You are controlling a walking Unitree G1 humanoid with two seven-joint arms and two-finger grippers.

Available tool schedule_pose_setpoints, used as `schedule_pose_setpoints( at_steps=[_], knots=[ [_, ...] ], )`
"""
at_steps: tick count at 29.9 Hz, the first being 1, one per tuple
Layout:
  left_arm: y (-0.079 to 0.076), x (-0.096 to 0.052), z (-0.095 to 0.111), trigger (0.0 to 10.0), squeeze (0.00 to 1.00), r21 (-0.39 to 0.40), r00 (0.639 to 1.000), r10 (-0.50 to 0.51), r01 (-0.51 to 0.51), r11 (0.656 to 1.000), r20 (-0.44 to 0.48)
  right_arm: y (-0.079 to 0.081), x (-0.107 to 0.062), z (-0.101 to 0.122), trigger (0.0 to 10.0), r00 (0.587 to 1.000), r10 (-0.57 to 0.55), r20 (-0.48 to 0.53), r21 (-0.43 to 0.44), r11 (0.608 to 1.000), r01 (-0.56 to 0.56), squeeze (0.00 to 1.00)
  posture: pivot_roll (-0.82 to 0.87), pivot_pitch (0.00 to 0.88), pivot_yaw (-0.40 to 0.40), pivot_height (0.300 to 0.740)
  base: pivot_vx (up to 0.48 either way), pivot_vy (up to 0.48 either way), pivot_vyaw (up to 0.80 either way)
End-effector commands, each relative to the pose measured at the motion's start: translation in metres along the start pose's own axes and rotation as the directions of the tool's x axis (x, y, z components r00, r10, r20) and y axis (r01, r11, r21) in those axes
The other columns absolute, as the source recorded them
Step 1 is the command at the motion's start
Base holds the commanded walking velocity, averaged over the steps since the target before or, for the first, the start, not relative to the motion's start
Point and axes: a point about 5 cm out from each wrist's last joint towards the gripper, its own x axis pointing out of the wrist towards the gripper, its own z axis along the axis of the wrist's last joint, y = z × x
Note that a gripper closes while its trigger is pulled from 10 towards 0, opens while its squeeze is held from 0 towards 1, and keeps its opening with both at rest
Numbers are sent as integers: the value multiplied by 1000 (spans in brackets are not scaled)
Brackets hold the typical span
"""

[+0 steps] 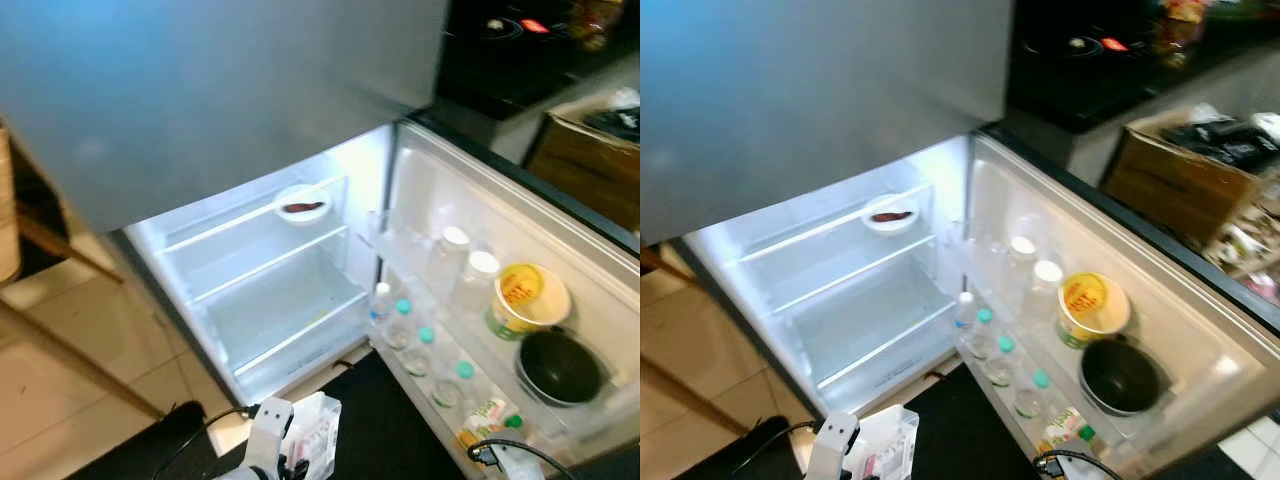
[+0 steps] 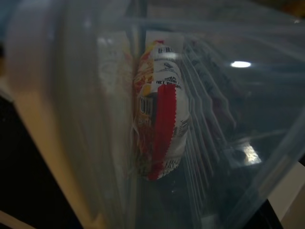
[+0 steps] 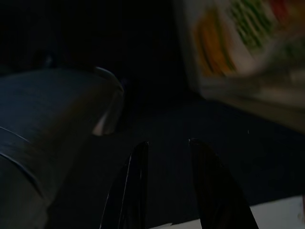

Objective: Restocking fridge

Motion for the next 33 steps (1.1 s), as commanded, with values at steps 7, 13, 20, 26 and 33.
schedule_pose_setpoints(
  at_steps=[7,13,20,26,33],
  knots=[
    [3,-5,-21,10000,0,-36,997,9,-12,999,-76,17,3,14,10000,984,160,79,-1,987,-161,0,-106,61,3,740,0,0,752],
    [2,-5,-22,10000,0,-52,997,13,-16,998,-70,18,6,38,10000,969,197,147,-39,980,-193,0,-99,63,-4,740,0,0,739],
    [2,-5,-22,10000,0,-62,998,19,-23,998,-63,15,6,55,10000,960,196,199,-51,981,-189,0,-96,62,-6,740,0,0,738],
    [4,-6,-22,10000,0,-27,997,25,-27,999,-69,0,2,98,10000,930,85,359,41,993,-106,0,-88,61,-5,740,0,-244,123],
    [5,-7,-24,10000,0,-25,997,32,-34,999,-76,-12,-2,118,10000,905,3,426,77,996,-40,0,-90,65,-4,740,0,-332,0]
  ],
)
